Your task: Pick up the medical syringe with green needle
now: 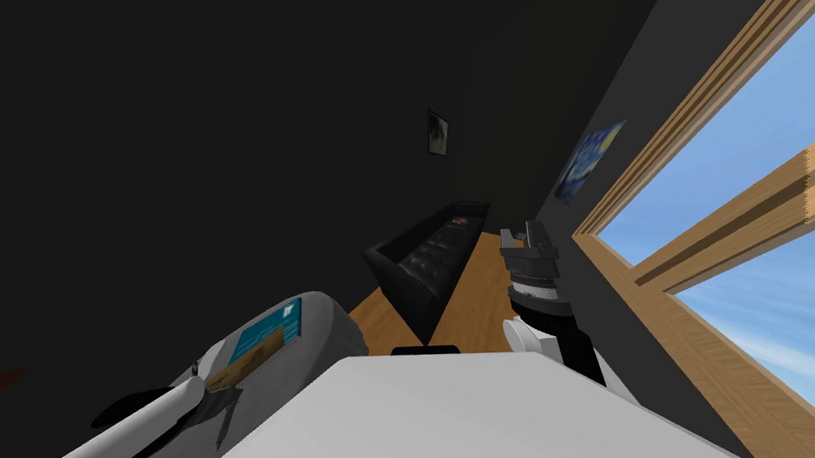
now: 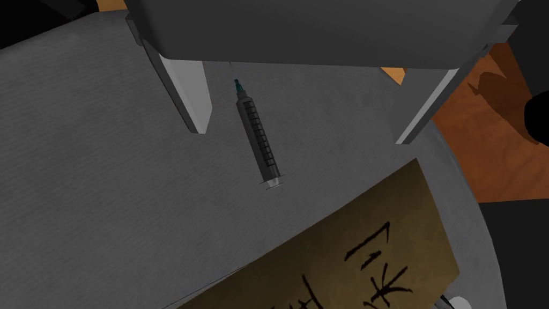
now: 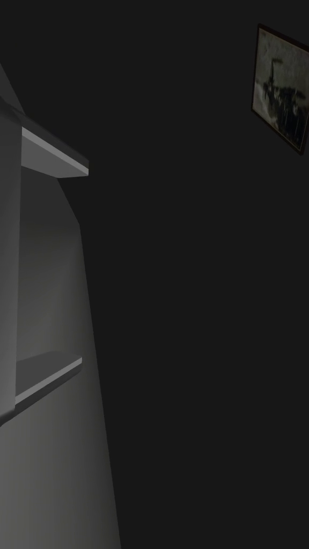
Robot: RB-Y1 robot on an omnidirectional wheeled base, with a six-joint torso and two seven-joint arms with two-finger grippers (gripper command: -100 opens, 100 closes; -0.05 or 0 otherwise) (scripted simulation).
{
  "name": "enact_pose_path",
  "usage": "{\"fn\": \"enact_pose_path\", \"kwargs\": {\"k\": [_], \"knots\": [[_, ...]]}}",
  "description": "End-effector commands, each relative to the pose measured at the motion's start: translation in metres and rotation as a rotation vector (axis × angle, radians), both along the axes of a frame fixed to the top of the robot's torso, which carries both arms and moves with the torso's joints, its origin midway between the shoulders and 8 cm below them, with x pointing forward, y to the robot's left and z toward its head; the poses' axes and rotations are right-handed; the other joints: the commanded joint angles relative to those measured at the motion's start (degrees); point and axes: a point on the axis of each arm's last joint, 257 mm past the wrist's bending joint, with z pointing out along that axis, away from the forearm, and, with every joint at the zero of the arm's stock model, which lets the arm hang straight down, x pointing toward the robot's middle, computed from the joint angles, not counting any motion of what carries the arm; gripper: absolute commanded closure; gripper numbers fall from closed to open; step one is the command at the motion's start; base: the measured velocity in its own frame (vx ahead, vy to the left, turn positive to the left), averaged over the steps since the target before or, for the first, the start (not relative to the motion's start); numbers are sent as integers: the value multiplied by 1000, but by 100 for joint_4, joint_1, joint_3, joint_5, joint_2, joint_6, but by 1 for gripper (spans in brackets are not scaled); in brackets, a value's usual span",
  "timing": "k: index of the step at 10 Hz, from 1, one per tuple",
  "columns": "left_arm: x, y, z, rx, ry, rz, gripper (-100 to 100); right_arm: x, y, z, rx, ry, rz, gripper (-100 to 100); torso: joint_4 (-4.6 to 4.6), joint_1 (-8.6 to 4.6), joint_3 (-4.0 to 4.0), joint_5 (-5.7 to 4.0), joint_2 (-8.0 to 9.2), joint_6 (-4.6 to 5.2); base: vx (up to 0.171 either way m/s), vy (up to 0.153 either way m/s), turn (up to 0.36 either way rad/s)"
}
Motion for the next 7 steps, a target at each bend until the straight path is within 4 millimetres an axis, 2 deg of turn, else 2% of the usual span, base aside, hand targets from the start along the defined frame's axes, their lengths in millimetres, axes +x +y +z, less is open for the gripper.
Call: {"fn": "enact_pose_path", "kwargs": {"k": [1,2,4,7], "knots": [[-15,-6,-12,-50,9,56,-100,0,0,0,0,0,0,0,0,0,0,0,0,0,7,45,-70],[-16,-6,-13,-52,10,57,-100,0,0,0,0,0,0,0,0,-6,2,0,3,-2,0,16,4],[-30,-14,-24,-117,5,134,-100,0,0,0,0,0,0,0,1,-13,3,-3,5,0,0,32,-49],[-43,-30,-40,-226,-17,258,-100,0,0,0,0,0,0,0,1,-3,3,1,5,-2,1,62,-48]]}}
